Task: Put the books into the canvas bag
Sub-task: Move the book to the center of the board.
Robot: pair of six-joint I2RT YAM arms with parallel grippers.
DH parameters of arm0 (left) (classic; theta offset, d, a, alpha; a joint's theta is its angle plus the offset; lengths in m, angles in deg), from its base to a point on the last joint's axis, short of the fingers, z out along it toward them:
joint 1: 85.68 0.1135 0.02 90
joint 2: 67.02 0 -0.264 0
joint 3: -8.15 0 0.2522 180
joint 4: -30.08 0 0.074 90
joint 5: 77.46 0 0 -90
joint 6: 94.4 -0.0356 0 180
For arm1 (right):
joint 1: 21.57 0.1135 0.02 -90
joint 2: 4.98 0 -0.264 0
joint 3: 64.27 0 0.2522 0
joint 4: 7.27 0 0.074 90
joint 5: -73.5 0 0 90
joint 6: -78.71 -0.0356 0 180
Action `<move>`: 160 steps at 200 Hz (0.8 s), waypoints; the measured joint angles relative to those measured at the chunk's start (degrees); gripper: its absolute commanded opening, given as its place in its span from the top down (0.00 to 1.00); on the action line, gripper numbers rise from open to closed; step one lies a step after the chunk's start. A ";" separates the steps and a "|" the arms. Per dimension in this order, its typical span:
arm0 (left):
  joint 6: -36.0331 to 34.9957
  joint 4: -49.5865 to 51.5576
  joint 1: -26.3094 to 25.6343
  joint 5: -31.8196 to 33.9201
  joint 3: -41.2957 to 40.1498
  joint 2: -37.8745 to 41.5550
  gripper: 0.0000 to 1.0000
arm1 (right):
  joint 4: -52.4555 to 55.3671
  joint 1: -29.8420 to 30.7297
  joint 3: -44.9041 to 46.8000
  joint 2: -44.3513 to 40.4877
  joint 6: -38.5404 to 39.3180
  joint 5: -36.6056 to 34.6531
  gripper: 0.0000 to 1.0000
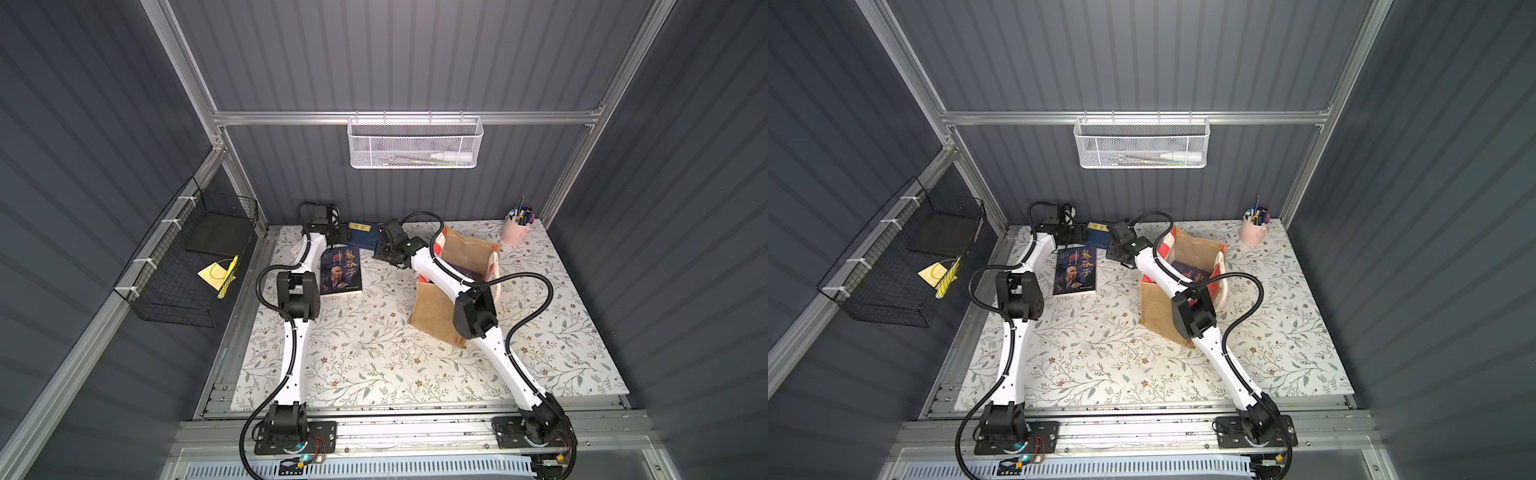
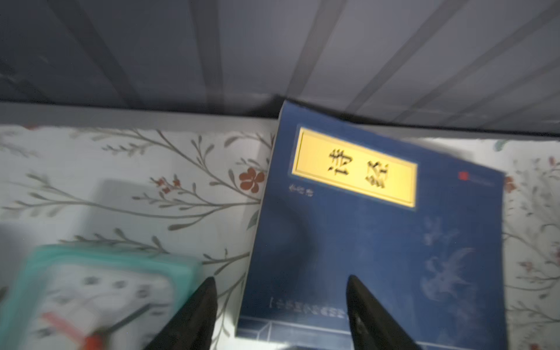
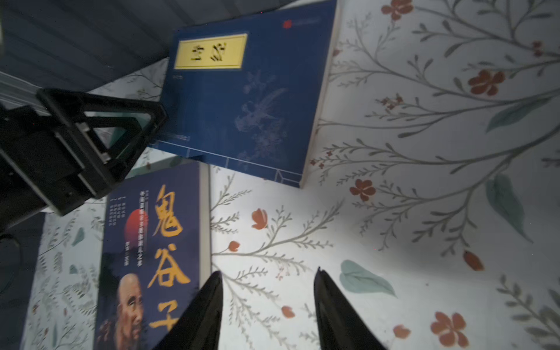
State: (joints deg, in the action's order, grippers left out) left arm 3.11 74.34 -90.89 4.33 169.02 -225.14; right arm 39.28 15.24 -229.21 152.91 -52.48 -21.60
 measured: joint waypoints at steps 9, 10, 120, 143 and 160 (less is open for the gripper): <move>-0.04 -0.83 -0.11 0.15 0.09 -0.42 0.32 | -0.59 -0.09 0.00 0.22 -0.44 -0.74 0.48; -0.04 -0.85 -0.11 0.17 0.09 -0.42 0.32 | -0.66 -0.09 0.00 0.22 -0.46 -0.79 0.48; 0.66 -5.35 -0.26 -3.91 0.09 -1.57 0.31 | -11.78 -2.14 -1.01 3.19 -10.01 -5.44 0.46; 1.27 -5.86 -0.28 -6.40 0.04 -1.66 0.31 | -11.69 -3.17 -1.64 5.05 -11.91 -5.11 0.46; 1.77 -6.14 -0.33 -8.66 -0.24 -1.66 0.32 | -11.43 -3.80 -1.64 5.88 -12.85 -4.74 0.46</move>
State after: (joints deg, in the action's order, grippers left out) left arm 4.88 68.20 -91.22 -4.32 168.78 -226.80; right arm 27.85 11.44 -230.85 158.78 -65.33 -26.34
